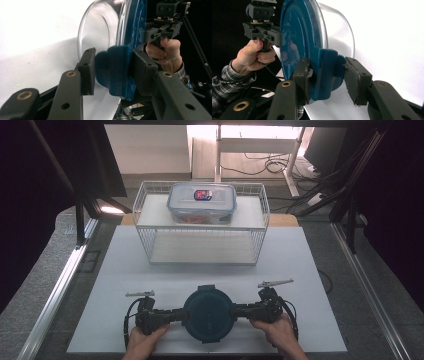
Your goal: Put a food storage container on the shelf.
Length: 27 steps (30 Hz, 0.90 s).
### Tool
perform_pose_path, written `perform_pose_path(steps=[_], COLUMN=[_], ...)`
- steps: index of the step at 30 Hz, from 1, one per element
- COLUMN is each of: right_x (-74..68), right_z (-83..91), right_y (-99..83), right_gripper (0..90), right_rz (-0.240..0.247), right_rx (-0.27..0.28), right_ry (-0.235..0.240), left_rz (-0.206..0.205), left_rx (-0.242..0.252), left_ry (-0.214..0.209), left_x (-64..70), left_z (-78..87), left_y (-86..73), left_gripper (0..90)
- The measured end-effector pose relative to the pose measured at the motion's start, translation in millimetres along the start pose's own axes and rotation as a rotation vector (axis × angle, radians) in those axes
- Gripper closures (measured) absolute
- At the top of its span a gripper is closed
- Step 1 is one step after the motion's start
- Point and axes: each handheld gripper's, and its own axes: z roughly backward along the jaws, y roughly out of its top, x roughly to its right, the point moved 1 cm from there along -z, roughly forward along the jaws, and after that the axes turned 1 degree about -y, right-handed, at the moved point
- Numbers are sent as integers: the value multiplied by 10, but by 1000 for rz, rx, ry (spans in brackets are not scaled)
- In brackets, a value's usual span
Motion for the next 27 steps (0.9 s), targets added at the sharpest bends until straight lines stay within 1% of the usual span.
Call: perform_pose_path(steps=[3, 5, 7, 11, 16, 20, 27], right_x=[-1, -20, -30, -81, -164, -207, -304], right_z=[7, 19, 34, 81, 136, 181, 297], right_y=[-1, 10, 29, 95, 204, 296, 529], right_gripper=[572, 574, 573, 573, 564, 562, 559], right_rz=[-7, 6, 13, 30, 73, 85, 123], right_rx=[-1, 1, 5, 33, 54, 75, 117], right_ry=[-3, -19, -25, -22, -52, -58, -62], left_rz=[3, -16, -28, -63, -110, -136, -193], left_rx=[7, 6, 9, 16, 16, 20, 28], left_ry=[4, 17, 17, 20, 33, 40, 54], left_x=[13, 40, 64, 139, 239, 313, 500], left_z=[-5, -8, -1, 34, 68, 94, 165], left_y=[8, 25, 63, 190, 328, 465, 772], left_gripper=[579, 579, 579, 579, 580, 579, 580])
